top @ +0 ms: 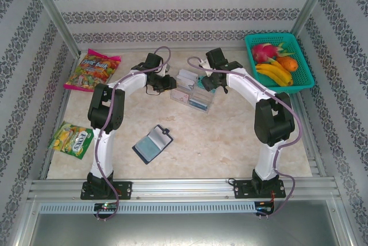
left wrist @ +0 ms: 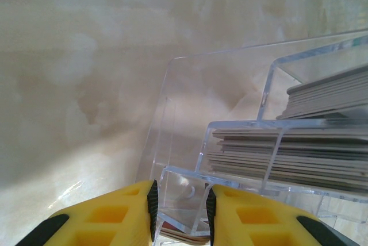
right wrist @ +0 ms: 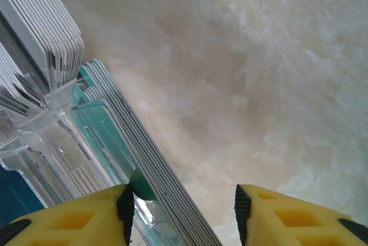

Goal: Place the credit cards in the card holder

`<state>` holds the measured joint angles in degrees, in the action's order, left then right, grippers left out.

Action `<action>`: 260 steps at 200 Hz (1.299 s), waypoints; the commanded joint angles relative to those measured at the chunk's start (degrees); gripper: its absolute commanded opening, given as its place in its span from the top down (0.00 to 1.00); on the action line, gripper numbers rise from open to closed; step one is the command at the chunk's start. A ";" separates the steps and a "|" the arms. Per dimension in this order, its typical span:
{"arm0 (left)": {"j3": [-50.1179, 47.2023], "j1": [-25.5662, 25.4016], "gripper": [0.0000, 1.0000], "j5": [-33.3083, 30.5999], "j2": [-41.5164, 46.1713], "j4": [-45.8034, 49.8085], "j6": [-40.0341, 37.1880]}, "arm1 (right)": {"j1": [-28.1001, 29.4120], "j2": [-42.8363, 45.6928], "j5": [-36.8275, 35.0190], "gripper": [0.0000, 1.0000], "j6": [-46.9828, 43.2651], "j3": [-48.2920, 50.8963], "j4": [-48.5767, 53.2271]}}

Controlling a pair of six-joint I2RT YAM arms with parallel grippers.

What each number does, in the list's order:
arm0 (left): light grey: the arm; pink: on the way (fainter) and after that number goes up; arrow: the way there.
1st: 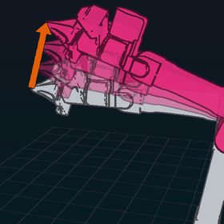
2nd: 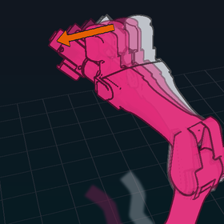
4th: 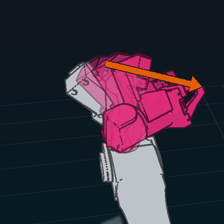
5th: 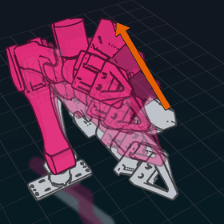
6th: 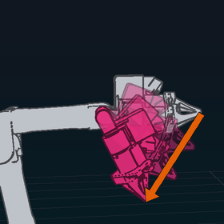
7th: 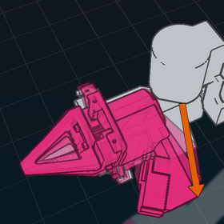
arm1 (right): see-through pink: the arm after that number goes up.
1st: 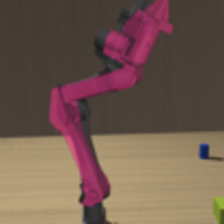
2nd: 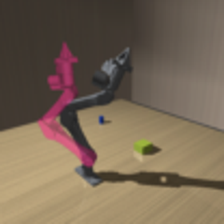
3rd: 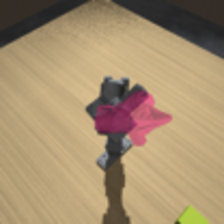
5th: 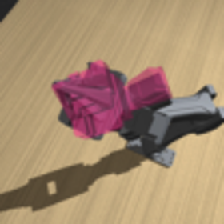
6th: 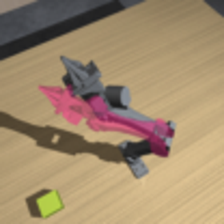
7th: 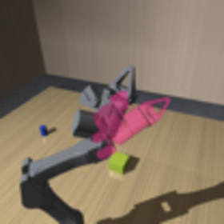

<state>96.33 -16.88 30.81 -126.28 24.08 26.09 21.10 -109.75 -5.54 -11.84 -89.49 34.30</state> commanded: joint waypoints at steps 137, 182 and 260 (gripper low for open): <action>-0.62 -0.37 0.69 -3.35 -1.43 3.46 -1.37 | -1.40 3.15 1.30 0.67 1.68 -0.59 -0.29; -0.76 -0.39 0.69 -3.24 -1.43 3.43 -1.39 | -1.72 3.66 1.62 0.67 2.21 -0.29 -0.63; -0.87 -0.39 0.69 -3.16 -1.43 3.44 -1.34 | -2.28 4.50 2.73 0.72 2.87 -0.11 -0.71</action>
<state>96.33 -16.88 30.76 -126.28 23.99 26.09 20.34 -108.33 -1.58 -11.33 -89.49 34.96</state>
